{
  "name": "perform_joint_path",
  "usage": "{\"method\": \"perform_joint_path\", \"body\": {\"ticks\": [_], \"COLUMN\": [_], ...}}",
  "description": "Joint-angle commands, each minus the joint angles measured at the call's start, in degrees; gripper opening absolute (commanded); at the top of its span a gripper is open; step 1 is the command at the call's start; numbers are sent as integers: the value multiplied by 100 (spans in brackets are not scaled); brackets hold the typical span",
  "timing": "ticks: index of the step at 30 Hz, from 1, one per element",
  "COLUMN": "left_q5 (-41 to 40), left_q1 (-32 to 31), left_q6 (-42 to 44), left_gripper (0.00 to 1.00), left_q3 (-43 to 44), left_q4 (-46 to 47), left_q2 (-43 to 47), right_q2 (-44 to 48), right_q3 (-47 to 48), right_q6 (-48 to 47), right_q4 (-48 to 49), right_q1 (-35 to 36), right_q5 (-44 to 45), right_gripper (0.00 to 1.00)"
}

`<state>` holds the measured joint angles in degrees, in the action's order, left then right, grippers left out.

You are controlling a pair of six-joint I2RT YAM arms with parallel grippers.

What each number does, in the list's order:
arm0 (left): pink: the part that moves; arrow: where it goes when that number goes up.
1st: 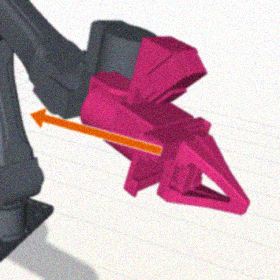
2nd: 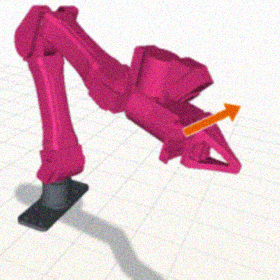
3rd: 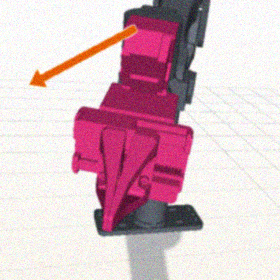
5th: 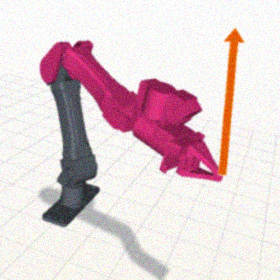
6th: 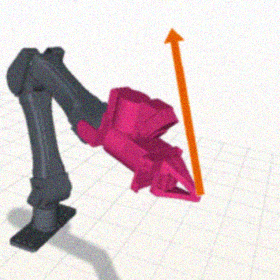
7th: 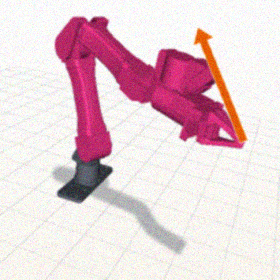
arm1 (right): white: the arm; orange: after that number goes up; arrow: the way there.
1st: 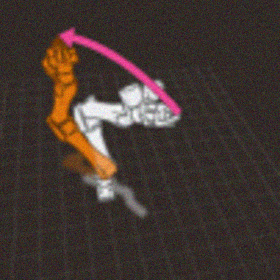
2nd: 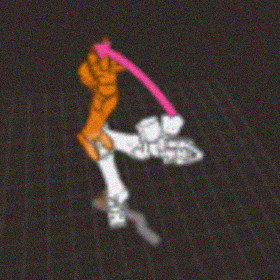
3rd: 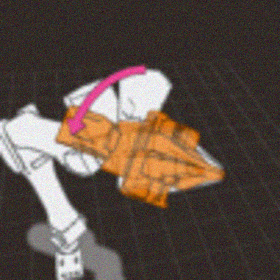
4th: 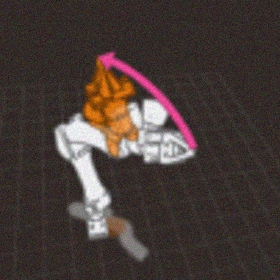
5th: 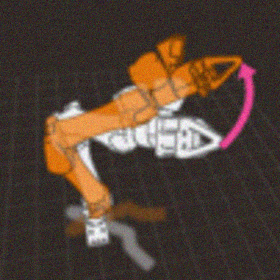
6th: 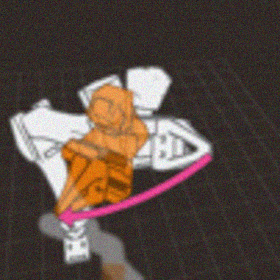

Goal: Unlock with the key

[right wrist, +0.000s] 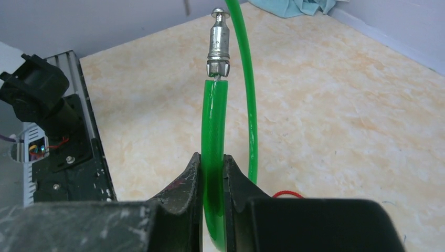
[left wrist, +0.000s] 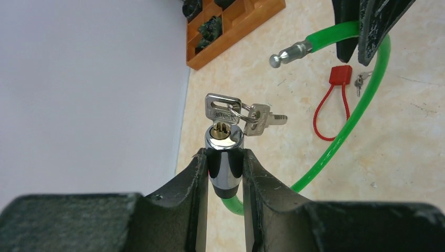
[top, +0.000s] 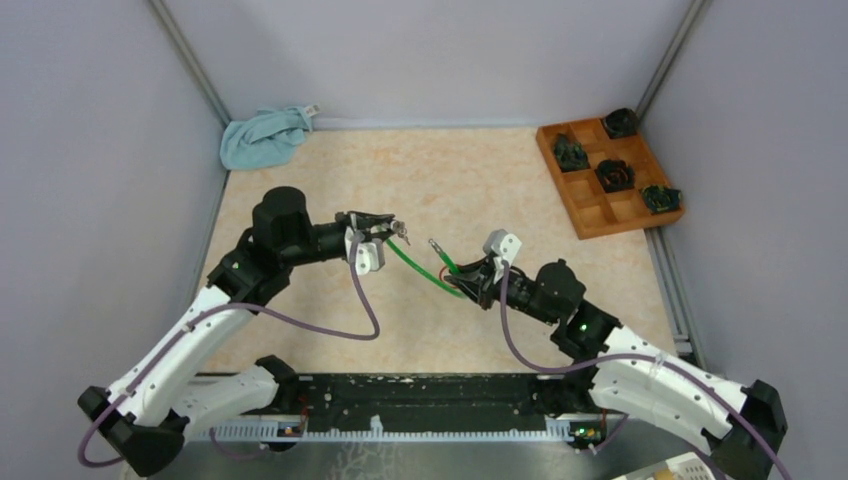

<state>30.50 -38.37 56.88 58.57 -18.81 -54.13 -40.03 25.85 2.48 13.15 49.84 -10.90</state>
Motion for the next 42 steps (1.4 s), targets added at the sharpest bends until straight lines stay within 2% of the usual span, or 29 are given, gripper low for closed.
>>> {"method": "perform_joint_path", "body": {"ticks": [1,4,6,9,10,12,15,17,23,24,28,31,35,38,42], "left_q5": [632,716,476,-466,-832,-1290,-1688,-1883,-1893,-1941,-2088,-2224,-2288,-2393,-2244], "left_q1": [344,370,378,381,383,464,653,743,899,901,941,989,1216,1309,1315], "left_q6": [-60,-157,-289,-343,-328,-220,19,219,560,646,1136,1369,1591,1661,2225], "left_gripper": [0,0,0,0,0,0,0,0,0,0,0,0,0,0,0], "left_q3": [467,468,421,354,411,608,761,796,724,720,862,1112,1335,1651,1467], "left_q4": [-64,-63,148,575,646,632,670,759,1297,1410,1811,2016,2525,2593,2407], "left_q2": [38,22,4,-194,-327,-617,-913,-1035,-1426,-1546,-2124,-2447,-2785,-2968,-2749], "right_q2": [243,112,-64,-503,-766,-1211,-2007,-2511,-3338,-3400,-3380,-3201,-2862,-2673,-2432], "right_q3": [38,137,241,612,765,1090,1740,2070,2462,2546,2831,2862,2620,2444,2247], "right_q6": [-256,44,439,1133,1320,1701,2432,2629,3019,3050,3000,2926,2959,3031,3101], "right_q4": [-219,-177,-112,-185,-154,-50,-265,-356,-106,-157,-387,-663,-744,-810,-993], "right_q1": [-12,-12,-19,-101,-229,-628,-1278,-1591,-2017,-2065,-2093,-2099,-2202,-2298,-2386], "right_q5": [174,354,867,2083,2238,2085,1762,1430,933,893,935,1003,1028,1019,1028], "right_gripper": [0,0,0,0,0,6,1,9,53,57,63,71,72,72,71]}}
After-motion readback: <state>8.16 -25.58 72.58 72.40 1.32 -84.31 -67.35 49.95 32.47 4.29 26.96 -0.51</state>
